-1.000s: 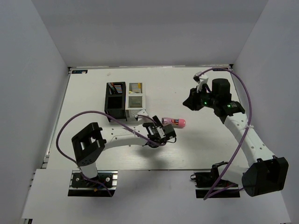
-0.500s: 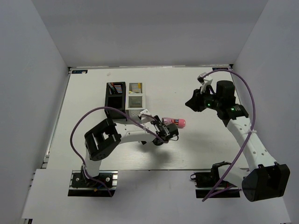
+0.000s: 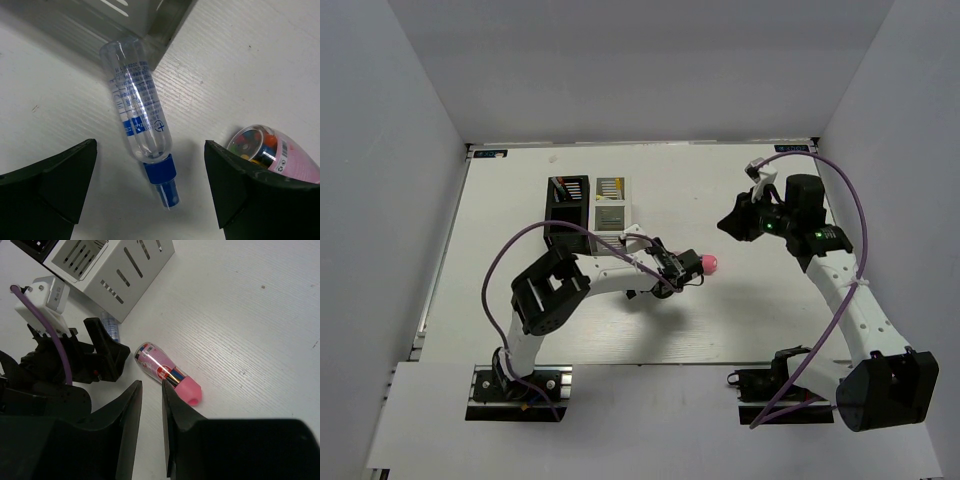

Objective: Sort the stationery into containers
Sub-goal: Pick up the stationery from the center of the board.

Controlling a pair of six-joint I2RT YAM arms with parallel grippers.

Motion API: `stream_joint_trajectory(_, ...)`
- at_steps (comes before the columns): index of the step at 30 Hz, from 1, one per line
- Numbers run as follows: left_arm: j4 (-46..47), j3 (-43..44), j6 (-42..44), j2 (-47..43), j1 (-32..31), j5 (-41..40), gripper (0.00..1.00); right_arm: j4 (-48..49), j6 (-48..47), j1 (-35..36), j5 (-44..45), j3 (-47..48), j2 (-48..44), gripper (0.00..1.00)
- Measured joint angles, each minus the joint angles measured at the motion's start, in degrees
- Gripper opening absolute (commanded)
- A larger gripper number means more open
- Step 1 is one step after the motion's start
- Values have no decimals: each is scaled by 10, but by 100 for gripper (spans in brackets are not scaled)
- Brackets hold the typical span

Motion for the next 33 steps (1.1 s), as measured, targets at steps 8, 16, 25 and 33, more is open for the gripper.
stream_joint_trajectory(8, 2, 6, 12, 17, 5, 12, 81, 0, 5, -10, -5, -10, -4, 29)
stream_joint_trajectory(16, 2, 3, 17, 17, 18, 18, 49, 1, 8, -16, -15, -10, -5, 29)
stream_joint_trajectory(25, 32, -40, 25, -8, 10, 16, 34, 1, 9, -20, -17, -10, -5, 29)
stream_joint_trajectory(33, 48, -157, 51, -113, -35, 80, 23, 13, 20, -21, -22, -28, -10, 29)
